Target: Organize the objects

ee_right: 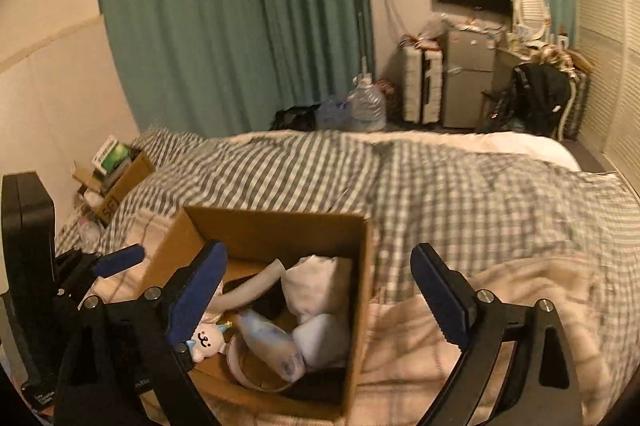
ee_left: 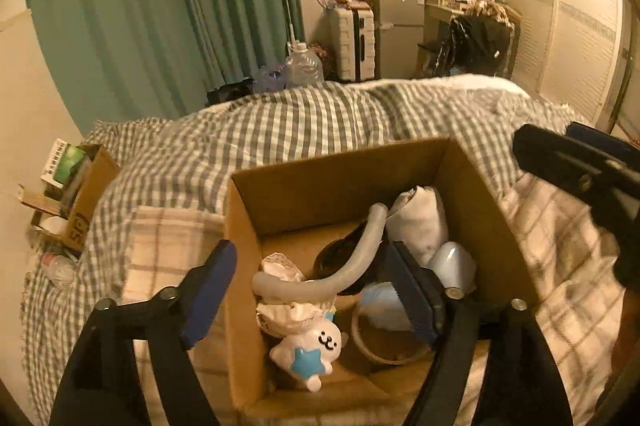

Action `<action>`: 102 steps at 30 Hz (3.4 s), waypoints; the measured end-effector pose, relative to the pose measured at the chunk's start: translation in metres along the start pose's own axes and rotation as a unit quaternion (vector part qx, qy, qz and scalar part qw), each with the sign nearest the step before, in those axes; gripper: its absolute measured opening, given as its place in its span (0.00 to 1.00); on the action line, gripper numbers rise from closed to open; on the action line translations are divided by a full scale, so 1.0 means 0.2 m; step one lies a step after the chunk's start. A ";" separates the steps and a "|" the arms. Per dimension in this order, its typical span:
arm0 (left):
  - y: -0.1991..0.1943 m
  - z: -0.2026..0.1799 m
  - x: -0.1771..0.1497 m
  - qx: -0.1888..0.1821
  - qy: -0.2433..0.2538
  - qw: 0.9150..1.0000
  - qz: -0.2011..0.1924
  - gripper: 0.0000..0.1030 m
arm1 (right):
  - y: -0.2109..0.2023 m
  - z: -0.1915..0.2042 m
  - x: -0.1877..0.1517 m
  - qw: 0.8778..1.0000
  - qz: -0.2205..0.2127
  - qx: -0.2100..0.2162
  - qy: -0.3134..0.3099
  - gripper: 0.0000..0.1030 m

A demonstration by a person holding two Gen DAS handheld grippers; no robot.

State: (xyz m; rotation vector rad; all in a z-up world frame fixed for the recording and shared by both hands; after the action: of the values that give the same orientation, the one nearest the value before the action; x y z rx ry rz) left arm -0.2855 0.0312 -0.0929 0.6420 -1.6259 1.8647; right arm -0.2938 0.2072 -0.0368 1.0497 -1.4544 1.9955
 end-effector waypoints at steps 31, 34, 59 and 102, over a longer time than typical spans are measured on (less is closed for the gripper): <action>-0.95 0.13 -0.30 -0.012 -0.040 0.988 -0.149 1.00 | -0.92 0.14 -0.35 0.992 -0.082 -0.094 -0.034 1.00; -0.96 0.16 -0.36 0.000 -0.056 0.985 -0.161 1.00 | -0.87 0.15 -0.37 0.990 -0.089 -0.100 -0.046 1.00; -0.74 0.18 -0.50 0.016 -0.078 0.987 -0.140 1.00 | -0.59 0.20 -0.52 0.991 -0.058 -0.099 -0.066 1.00; -0.73 0.16 -0.51 0.018 -0.069 0.989 -0.130 1.00 | -0.60 0.22 -0.51 0.990 -0.063 -0.111 -0.062 1.00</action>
State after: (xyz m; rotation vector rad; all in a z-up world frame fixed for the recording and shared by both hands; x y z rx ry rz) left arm -0.1113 0.0025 -0.0545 0.9686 -1.5129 1.6953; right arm -0.1310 0.2139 -0.0400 1.1536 -1.5896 1.6640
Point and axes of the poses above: each gripper's, at about its wrist camera, not at the fingertips, and y roughly the way its jaws point, z to its left, x to its top, the point moved 6 cm from there along y, roughly the way its jaws point, and after that the axes turned 3 degrees about x, right-handed, at the moved point
